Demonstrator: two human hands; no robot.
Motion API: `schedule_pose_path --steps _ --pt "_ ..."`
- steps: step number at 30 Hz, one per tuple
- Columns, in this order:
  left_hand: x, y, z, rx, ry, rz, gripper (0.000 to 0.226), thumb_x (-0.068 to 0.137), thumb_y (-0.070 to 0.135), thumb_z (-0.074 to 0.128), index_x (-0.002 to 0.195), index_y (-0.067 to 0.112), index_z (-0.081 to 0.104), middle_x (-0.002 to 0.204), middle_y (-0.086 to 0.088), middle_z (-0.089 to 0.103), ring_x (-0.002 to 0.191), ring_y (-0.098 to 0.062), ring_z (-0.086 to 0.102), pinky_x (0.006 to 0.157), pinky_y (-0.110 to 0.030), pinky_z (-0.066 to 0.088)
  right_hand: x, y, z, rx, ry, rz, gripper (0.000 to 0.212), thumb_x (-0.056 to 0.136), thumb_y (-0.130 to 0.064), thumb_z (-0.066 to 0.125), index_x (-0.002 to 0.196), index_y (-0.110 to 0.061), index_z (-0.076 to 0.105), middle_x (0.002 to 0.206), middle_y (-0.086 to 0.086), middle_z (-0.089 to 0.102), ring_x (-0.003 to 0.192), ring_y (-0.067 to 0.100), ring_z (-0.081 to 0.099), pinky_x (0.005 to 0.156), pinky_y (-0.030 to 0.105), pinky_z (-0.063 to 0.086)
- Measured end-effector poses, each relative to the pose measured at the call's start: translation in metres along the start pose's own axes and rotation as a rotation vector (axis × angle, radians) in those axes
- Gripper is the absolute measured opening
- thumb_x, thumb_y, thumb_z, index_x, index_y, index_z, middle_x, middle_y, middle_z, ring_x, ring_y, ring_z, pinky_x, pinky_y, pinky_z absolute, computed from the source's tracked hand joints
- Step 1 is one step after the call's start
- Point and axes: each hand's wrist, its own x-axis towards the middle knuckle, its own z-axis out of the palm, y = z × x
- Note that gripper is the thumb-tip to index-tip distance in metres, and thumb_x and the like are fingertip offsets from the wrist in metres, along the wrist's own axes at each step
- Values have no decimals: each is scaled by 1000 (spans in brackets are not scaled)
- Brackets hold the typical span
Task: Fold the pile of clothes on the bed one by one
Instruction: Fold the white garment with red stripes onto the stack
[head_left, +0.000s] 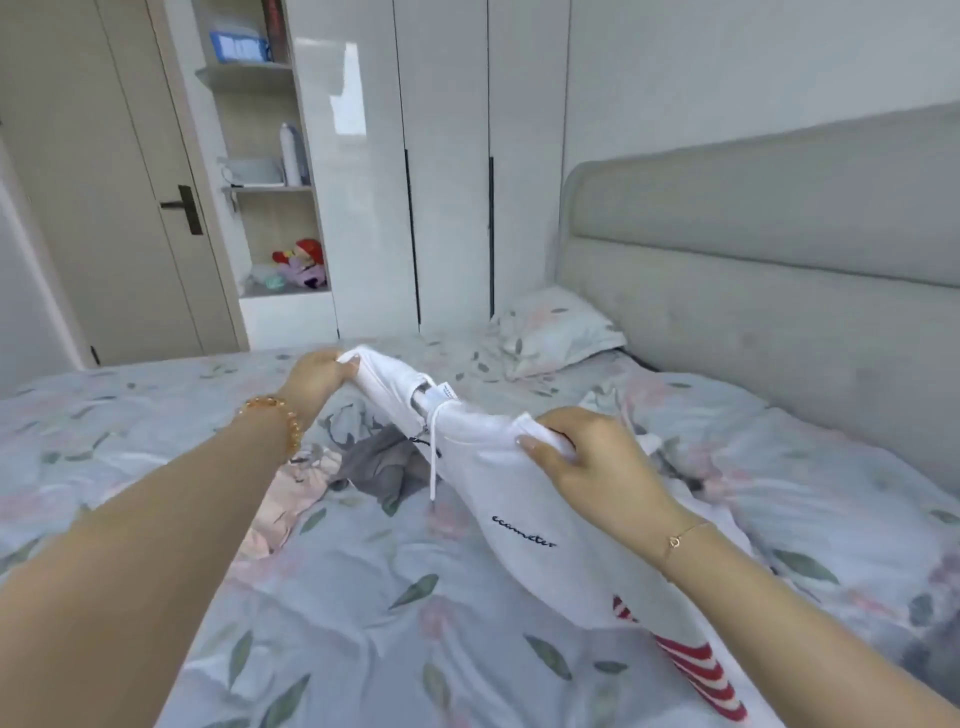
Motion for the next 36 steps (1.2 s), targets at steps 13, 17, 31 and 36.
schedule_pose_path --steps 13,17,31,36 --pt "-63 -264 -135 -103 34 -386 8 95 14 56 88 14 60 92 -8 55 90 -22 52 83 -45 52 -96 -134 302 213 -527 -164 30 97 -25 44 123 -19 56 115 0 60 101 24 56 79 36 45" --pt "-94 -287 -127 39 -22 -461 37 92 -1 51 129 4 51 121 -12 53 105 -25 51 75 -26 43 -119 -125 336 102 -723 -182 41 92 -30 39 127 -14 55 124 6 54 117 27 49 96 39 43" --pt "-196 -201 48 724 -420 27 73 85 52 61 147 27 29 147 -2 36 130 -26 36 102 -39 38 -134 19 192 -34 -602 -113 38 91 -38 46 125 -32 61 125 -26 44 118 -9 39 102 9 31" --pt "-183 -203 41 181 -91 -55 13 96 15 54 101 12 65 98 -7 64 98 -25 60 79 -21 41 -164 35 159 -70 -708 -96 43 92 -51 40 130 -39 55 134 -25 40 105 -23 39 89 -2 26"
